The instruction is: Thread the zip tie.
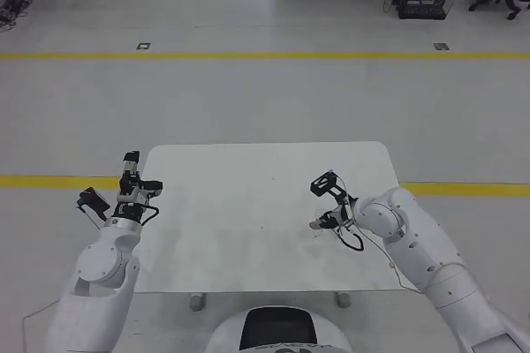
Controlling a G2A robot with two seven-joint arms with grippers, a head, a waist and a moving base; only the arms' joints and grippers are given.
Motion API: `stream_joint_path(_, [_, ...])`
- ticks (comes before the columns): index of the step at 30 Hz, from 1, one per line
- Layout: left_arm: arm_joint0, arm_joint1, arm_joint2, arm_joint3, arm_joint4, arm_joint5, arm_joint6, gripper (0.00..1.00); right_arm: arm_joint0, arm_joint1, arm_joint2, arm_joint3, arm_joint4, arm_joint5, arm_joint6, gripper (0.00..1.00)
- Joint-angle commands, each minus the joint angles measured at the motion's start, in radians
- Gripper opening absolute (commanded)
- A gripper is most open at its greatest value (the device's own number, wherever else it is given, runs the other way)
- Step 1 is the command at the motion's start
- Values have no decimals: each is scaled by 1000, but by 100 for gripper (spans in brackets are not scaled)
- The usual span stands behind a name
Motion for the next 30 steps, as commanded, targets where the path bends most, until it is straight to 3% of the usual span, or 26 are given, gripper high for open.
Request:
stream_joint_path(1, [0,0,0,0,0,0,0,100,8,-1,-8,6,-7,-4,14,100])
stream_joint_path(30, [0,0,0,0,0,0,0,100,15,-4,-46,27,-61,-10,10,100])
